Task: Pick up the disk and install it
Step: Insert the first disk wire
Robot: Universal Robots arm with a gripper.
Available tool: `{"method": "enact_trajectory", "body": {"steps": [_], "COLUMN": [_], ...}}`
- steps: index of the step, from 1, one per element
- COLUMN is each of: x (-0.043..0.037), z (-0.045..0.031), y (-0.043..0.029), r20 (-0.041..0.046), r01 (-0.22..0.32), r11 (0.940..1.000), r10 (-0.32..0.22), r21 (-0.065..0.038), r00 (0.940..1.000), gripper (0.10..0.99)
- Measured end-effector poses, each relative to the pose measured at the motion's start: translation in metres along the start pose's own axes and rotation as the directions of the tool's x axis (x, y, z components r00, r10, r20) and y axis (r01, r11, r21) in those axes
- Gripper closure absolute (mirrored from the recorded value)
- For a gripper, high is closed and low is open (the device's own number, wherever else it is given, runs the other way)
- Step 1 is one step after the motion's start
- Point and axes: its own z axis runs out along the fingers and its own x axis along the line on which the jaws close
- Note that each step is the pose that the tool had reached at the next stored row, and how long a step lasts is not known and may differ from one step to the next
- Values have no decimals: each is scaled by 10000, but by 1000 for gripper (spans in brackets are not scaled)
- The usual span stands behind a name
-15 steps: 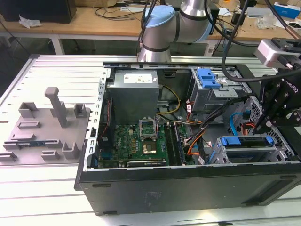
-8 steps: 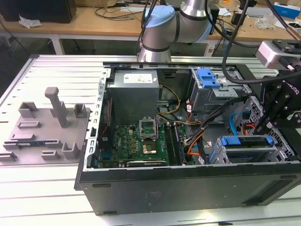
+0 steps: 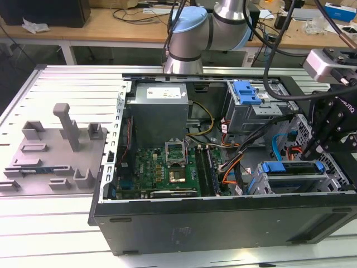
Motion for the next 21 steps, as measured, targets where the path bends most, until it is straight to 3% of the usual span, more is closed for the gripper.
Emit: {"method": "enact_trajectory", "body": {"steps": [21], "x": [17], "z": [69], "y": [-4], "r20": [-3], "r01": [0], "r11": [10000], "r10": [0], "r21": [0], "r00": [10000], "gripper": [922]}}
